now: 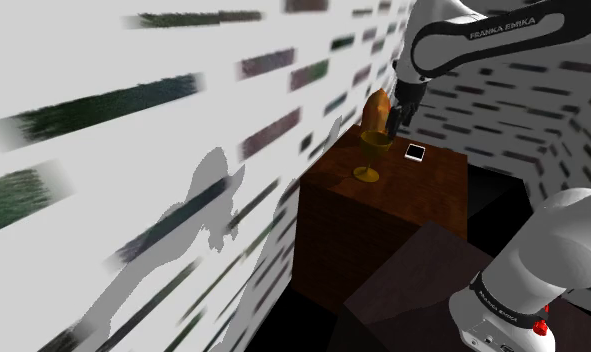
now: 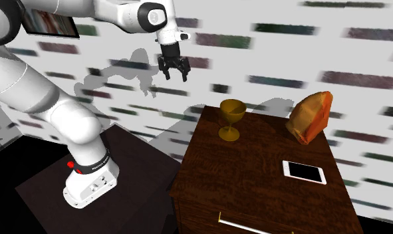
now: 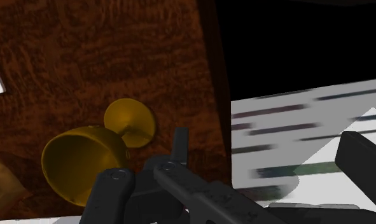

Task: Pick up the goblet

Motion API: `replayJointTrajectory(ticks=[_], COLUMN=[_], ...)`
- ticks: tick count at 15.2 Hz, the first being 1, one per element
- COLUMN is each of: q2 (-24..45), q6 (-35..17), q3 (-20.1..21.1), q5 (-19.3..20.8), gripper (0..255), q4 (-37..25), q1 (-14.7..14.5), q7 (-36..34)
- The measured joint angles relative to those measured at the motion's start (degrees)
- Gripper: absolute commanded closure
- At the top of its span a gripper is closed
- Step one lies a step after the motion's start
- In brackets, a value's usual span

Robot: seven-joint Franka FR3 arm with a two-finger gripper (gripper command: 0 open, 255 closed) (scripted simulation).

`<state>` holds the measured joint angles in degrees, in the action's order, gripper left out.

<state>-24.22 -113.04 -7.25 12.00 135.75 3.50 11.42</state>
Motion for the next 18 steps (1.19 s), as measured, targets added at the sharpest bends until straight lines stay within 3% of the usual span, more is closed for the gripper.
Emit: replayJointTrajectory(ticks=[8, 18], q2=[15.82, 36.60], q6=[-12.29, -21.33], q3=[-3.66, -5.95], q5=[1.80, 0.10], gripper=[0, 0], q4=[-5.44, -19.51], q1=[1.98, 4.56], q7=[2.36, 5.55])
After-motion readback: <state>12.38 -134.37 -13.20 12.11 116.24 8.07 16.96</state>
